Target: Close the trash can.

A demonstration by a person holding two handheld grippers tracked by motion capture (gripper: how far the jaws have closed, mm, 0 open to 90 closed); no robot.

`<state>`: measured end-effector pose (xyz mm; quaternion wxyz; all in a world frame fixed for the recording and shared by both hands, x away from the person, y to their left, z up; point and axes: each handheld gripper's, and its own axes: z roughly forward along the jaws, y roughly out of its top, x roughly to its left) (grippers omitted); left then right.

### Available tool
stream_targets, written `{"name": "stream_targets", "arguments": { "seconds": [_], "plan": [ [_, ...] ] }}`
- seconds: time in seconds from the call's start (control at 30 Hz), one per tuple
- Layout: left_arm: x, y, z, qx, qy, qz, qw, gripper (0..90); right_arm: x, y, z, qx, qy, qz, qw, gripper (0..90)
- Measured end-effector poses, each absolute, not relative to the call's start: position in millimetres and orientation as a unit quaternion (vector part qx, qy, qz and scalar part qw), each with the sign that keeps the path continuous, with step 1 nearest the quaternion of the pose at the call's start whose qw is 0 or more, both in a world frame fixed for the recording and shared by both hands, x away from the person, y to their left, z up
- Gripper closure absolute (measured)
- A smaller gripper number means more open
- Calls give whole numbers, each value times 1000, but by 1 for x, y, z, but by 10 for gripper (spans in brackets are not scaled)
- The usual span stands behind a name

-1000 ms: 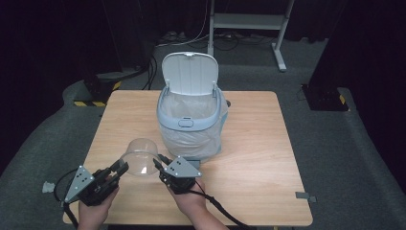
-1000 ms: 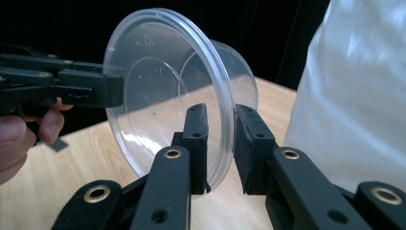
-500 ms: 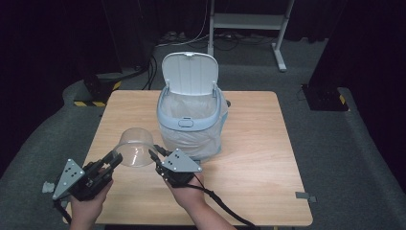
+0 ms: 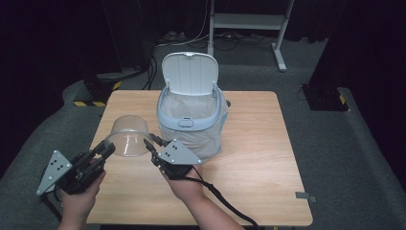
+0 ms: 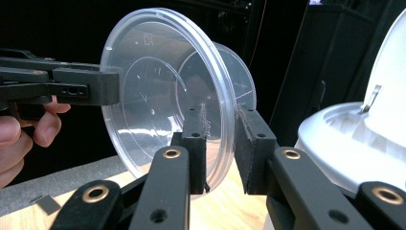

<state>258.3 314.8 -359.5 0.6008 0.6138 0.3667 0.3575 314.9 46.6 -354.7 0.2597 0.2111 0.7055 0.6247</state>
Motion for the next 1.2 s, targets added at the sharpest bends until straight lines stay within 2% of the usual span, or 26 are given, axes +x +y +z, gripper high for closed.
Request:
{"name": "stream_targets", "arguments": {
  "seconds": [0.37,0.8,1.2],
  "plan": [
    [276,304,-333,610,340,365,616,731,322,37,-328,209,690,632,286,755],
    [301,272,-297,609,298,365,638,737,331,3,-295,221,655,645,325,751],
    [330,242,-286,621,286,345,643,742,345,-27,-284,245,644,637,346,748]
  ]
}}
